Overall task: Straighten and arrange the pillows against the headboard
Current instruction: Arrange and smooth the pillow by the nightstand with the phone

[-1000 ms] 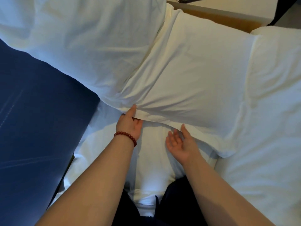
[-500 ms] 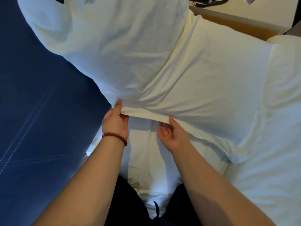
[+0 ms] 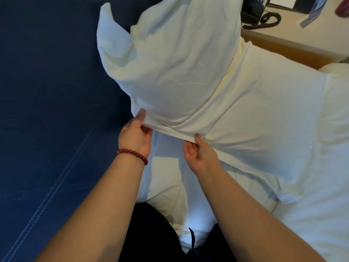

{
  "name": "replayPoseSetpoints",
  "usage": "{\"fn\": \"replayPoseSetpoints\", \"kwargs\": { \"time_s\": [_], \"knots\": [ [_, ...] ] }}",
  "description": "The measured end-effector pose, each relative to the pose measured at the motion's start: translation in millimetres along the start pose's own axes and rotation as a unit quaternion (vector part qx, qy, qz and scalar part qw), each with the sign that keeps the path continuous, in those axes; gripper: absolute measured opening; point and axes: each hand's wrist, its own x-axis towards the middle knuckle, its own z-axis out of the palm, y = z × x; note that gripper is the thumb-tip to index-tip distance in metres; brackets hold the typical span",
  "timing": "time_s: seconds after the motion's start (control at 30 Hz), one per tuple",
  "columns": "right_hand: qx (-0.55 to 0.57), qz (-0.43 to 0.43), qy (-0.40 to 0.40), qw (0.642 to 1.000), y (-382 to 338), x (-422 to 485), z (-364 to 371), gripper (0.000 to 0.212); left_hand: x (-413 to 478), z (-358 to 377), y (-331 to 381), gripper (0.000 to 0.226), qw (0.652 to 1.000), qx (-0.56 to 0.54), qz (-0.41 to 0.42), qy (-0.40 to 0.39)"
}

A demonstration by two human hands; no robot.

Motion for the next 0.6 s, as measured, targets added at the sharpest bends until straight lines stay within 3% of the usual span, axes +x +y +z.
{"fn": "replayPoseSetpoints", "kwargs": {
  "time_s": [0.17, 0.27, 0.4, 0.6],
  "knots": [
    [-0.037, 0.0, 0.047, 0.998, 5, -9, -16, 0.02, -16, 4, 3, 0.043, 0.996, -0.079, -0.036, -0.013],
    [-0.106, 0.008, 0.051, 0.993, 4, -15, -17, 0.028, -23, 12, 21, 0.033, 0.999, -0.051, 0.005, -0.019],
    [-0.15, -0.066, 0.035, 0.986, -13, -21, -15, 0.02, -35, 9, 27, 0.007, 0.998, 0.026, 0.013, 0.058],
    [-0.193, -0.112, 0.0, 0.975, -52, -35, -8, 0.018, -50, 16, 7, 0.029, 0.987, 0.054, -0.062, 0.141]
  ]
}}
